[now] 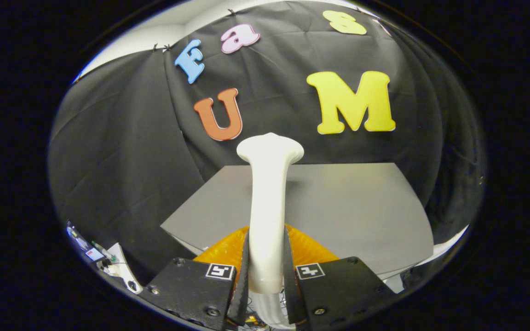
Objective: Iron the clothes twice with a garment steamer, once on the left side and once on the right side.
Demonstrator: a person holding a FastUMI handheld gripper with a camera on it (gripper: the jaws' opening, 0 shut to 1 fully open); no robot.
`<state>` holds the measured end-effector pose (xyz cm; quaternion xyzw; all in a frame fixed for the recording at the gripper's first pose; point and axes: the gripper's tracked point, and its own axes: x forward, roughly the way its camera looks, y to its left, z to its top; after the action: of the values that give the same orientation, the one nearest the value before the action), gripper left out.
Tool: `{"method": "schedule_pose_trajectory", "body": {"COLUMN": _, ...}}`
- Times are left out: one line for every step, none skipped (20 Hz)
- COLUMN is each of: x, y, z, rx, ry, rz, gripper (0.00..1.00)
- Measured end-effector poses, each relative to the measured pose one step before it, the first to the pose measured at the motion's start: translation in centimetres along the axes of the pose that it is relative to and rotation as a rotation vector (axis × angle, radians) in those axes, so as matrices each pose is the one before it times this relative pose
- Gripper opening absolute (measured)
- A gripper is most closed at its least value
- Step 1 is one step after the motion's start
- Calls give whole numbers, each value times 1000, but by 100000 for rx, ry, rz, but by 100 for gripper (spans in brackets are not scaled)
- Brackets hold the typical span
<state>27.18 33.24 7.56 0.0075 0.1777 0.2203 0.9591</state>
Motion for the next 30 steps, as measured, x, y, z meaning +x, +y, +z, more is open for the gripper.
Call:
{"method": "schedule_pose_trajectory", "body": {"x": -1440, "y": -307, "z": 369, "rx": 80, "ry": -2028, "rz": -160, "gripper": 36}}
{"method": "schedule_pose_trajectory", "body": {"x": -1519, "y": -370, "z": 345, "rx": -293, "ry": -2081, "rz": -593, "gripper": 36}}
{"method": "schedule_pose_trajectory", "body": {"x": -1604, "y": -505, "z": 523, "rx": -1, "ry": -2440, "rz": -613, "gripper": 36}}
{"method": "schedule_pose_trajectory", "body": {"x": -1757, "y": -415, "z": 551, "rx": -21, "ry": -2656, "rz": -671, "gripper": 36}}
{"method": "schedule_pose_trajectory", "body": {"x": -1630, "y": -560, "z": 680, "rx": 63, "ry": -2740, "rz": -762, "gripper": 36}}
{"method": "schedule_pose_trajectory", "body": {"x": -1685, "y": -679, "z": 723, "rx": 418, "ry": -2888, "rz": -846, "gripper": 36}}
{"method": "schedule_pose_trajectory", "body": {"x": -1673, "y": -669, "z": 771, "rx": 978, "ry": -2824, "rz": -992, "gripper": 36}}
{"method": "schedule_pose_trajectory", "body": {"x": -1663, "y": -839, "z": 758, "rx": 1083, "ry": -2737, "rz": -1181, "gripper": 36}}
{"method": "schedule_pose_trajectory", "body": {"x": -1614, "y": -744, "z": 815, "rx": 1040, "ry": -2663, "rz": -1129, "gripper": 36}}
{"method": "schedule_pose_trajectory", "body": {"x": -1469, "y": -796, "z": 889, "rx": 1441, "ry": -2728, "rz": -1117, "gripper": 36}}
{"method": "schedule_pose_trajectory", "body": {"x": -1412, "y": -886, "z": 1004, "rx": 552, "ry": -2732, "rz": -1416, "gripper": 36}}
{"method": "schedule_pose_trajectory", "body": {"x": -1380, "y": -1283, "z": 834, "rx": 377, "ry": -2918, "rz": -1871, "gripper": 36}}
{"method": "schedule_pose_trajectory", "body": {"x": -1046, "y": -1146, "z": 906, "rx": -186, "ry": -2846, "rz": -2013, "gripper": 36}}
{"method": "schedule_pose_trajectory", "body": {"x": -1080, "y": -1246, "z": 1022, "rx": 517, "ry": -2698, "rz": -2055, "gripper": 36}}
{"method": "schedule_pose_trajectory", "body": {"x": -986, "y": -1075, "z": 1154, "rx": 557, "ry": -2507, "rz": -1942, "gripper": 36}}
{"method": "schedule_pose_trajectory", "body": {"x": -895, "y": -938, "z": 1007, "rx": 112, "ry": -2307, "rz": -1909, "gripper": 36}}
{"method": "schedule_pose_trajectory", "body": {"x": -708, "y": -1141, "z": 988, "rx": 484, "ry": -2227, "rz": -1950, "gripper": 35}}
{"method": "schedule_pose_trajectory", "body": {"x": -495, "y": -1144, "z": 905, "rx": 389, "ry": -2212, "rz": -1718, "gripper": 36}}
{"method": "schedule_pose_trajectory", "body": {"x": -307, "y": -1149, "z": 831, "rx": -497, "ry": -1187, "rz": -1801, "gripper": 35}}
{"method": "schedule_pose_trajectory", "body": {"x": -109, "y": -1146, "z": 755, "rx": 300, "ry": -1833, "rz": -1762, "gripper": 35}}
{"method": "schedule_pose_trajectory", "body": {"x": 8, "y": -997, "z": 583, "rx": 291, "ry": -636, "rz": -1450, "gripper": 36}}
{"method": "schedule_pose_trajectory", "body": {"x": 76, "y": -860, "z": 702, "rx": 799, "ry": -804, "rz": -1019, "gripper": 35}}
{"method": "schedule_pose_trajectory", "body": {"x": 135, "y": -774, "z": 683, "rx": 682, "ry": -626, "rz": -686, "gripper": 35}}
{"method": "schedule_pose_trajectory", "body": {"x": 279, "y": -804, "z": 400, "rx": 274, "ry": -105, "rz": -586, "gripper": 35}}
{"method": "schedule_pose_trajectory", "body": {"x": 214, "y": -614, "z": 625, "rx": 65, "ry": -594, "rz": -388, "gripper": 36}}
{"method": "schedule_pose_trajectory", "body": {"x": 107, "y": -941, "z": 702, "rx": 179, "ry": -632, "rz": -240, "gripper": 36}}
{"method": "schedule_pose_trajectory", "body": {"x": 377, "y": -631, "z": 765, "rx": -148, "ry": -558, "rz": -60, "gripper": 36}}
{"method": "schedule_pose_trajectory", "body": {"x": 458, "y": -400, "z": 601, "rx": 200, "ry": -918, "rz": 61, "gripper": 36}}
{"method": "schedule_pose_trajectory", "body": {"x": 569, "y": -308, "z": 451, "rx": -572, "ry": -49, "rz": -52, "gripper": 36}}
{"method": "schedule_pose_trajectory", "body": {"x": 557, "y": -178, "z": 366, "rx": -301, "ry": -569, "rz": -90, "gripper": 35}}
